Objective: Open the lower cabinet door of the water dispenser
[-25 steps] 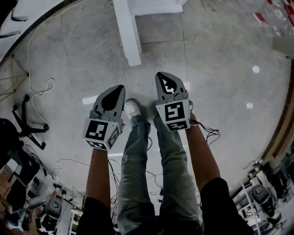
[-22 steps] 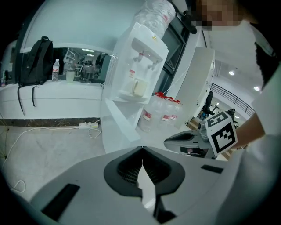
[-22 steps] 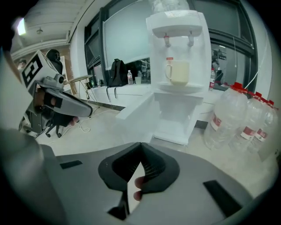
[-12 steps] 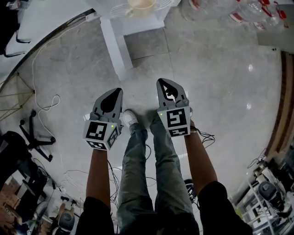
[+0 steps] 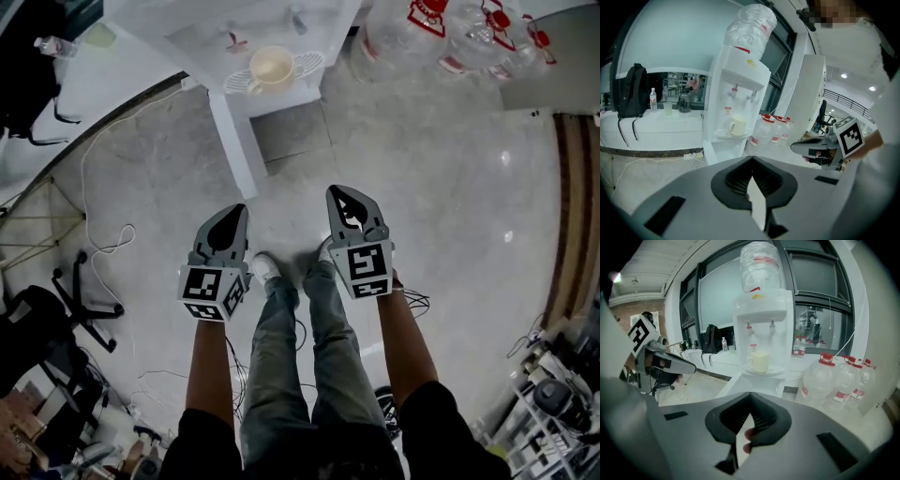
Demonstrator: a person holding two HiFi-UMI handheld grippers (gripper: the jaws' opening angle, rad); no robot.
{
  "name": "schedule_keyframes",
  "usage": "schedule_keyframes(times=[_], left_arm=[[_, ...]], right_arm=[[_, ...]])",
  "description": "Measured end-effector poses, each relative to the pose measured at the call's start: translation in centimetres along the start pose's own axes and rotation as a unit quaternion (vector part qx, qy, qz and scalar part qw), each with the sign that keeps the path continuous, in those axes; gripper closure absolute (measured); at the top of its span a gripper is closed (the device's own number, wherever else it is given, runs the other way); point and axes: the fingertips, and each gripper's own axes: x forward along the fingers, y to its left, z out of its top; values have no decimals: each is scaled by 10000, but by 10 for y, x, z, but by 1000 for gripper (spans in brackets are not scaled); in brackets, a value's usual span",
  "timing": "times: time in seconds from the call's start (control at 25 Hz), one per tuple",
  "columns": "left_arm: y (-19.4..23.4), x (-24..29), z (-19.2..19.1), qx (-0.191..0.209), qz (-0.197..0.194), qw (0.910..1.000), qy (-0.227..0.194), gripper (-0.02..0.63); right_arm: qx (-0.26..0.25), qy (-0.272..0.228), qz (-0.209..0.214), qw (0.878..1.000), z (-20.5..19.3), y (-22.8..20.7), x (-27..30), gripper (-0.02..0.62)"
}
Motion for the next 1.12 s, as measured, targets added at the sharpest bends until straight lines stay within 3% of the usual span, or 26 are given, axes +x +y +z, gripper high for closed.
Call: schedule_keyframes(times=[0.64, 0.76, 1.12], left_arm=[[-44, -65, 141, -147, 385, 9947, -940, 595], [-49, -77, 175, 17, 579, 9922, -1102, 595], [-76, -115, 234, 146, 568, 9889, -1369, 595]], right_arm=[[-23, -630, -311, 9975, 129, -40, -108, 583], [-8, -797, -327, 9963, 158, -47, -127, 583], [112, -1151, -413, 9924, 219, -62, -180, 583]])
